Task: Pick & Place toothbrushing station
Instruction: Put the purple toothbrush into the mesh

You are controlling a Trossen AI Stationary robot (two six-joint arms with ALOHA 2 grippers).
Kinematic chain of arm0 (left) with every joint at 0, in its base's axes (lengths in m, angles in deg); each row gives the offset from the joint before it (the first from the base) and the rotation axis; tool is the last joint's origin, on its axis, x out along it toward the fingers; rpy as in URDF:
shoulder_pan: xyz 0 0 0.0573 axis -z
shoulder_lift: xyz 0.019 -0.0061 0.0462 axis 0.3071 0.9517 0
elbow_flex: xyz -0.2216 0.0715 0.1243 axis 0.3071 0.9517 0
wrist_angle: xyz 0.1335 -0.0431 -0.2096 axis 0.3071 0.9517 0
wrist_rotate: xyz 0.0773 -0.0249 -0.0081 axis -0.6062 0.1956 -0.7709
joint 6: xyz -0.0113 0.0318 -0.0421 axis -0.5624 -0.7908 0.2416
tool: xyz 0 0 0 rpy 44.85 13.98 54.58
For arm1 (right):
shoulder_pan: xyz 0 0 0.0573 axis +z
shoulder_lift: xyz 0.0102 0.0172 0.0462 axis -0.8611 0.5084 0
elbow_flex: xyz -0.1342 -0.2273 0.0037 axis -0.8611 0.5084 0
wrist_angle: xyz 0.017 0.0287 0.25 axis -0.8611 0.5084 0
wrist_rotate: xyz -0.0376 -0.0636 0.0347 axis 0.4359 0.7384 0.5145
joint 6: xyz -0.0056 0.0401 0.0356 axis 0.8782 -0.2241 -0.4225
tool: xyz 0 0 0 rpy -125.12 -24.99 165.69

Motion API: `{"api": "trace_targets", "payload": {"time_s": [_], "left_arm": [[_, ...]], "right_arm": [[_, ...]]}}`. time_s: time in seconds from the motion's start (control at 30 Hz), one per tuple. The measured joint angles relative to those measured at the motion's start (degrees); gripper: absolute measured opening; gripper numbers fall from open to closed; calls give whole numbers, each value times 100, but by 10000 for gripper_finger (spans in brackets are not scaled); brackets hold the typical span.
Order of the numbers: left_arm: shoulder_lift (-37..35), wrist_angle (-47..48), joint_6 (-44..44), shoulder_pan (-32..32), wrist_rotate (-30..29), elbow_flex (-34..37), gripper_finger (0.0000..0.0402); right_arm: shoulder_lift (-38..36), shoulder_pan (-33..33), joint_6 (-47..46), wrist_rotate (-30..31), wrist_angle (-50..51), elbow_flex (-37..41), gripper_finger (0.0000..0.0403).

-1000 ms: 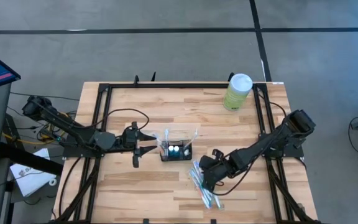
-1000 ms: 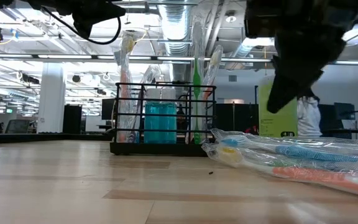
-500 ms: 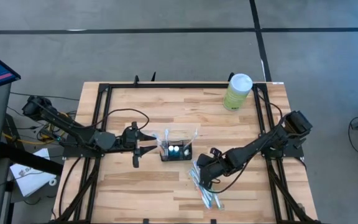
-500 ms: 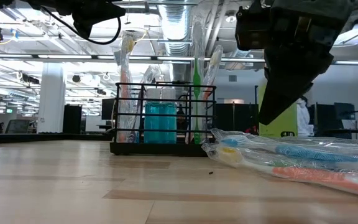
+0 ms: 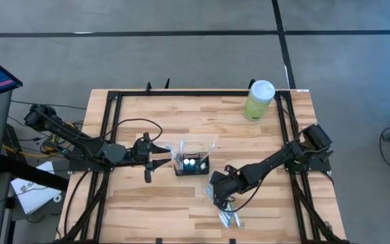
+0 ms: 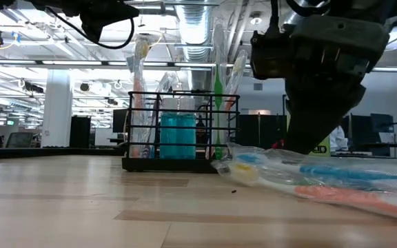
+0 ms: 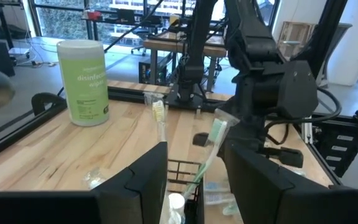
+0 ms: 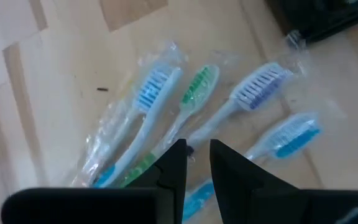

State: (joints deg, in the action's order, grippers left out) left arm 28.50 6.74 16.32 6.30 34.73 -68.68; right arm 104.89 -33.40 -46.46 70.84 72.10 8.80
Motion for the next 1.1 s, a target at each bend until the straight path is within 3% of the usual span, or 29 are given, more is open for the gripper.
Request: {"api": "trace_targets", "payload": {"time_s": [0.2,0.37,0.53,1.1], "left_arm": [[0,19,-2,0,1,0,154],[0,11,0,0,-1,0,154],[0,11,0,0,-1,0,154],[0,10,0,0,-1,0,154]], "right_arm": [[9,-28,16,-23,21,2,59],[9,-35,141,-160,163,2,11],[55,-33,199,-161,241,7,2],[-197,-62,197,-261,132,7,55]]}}
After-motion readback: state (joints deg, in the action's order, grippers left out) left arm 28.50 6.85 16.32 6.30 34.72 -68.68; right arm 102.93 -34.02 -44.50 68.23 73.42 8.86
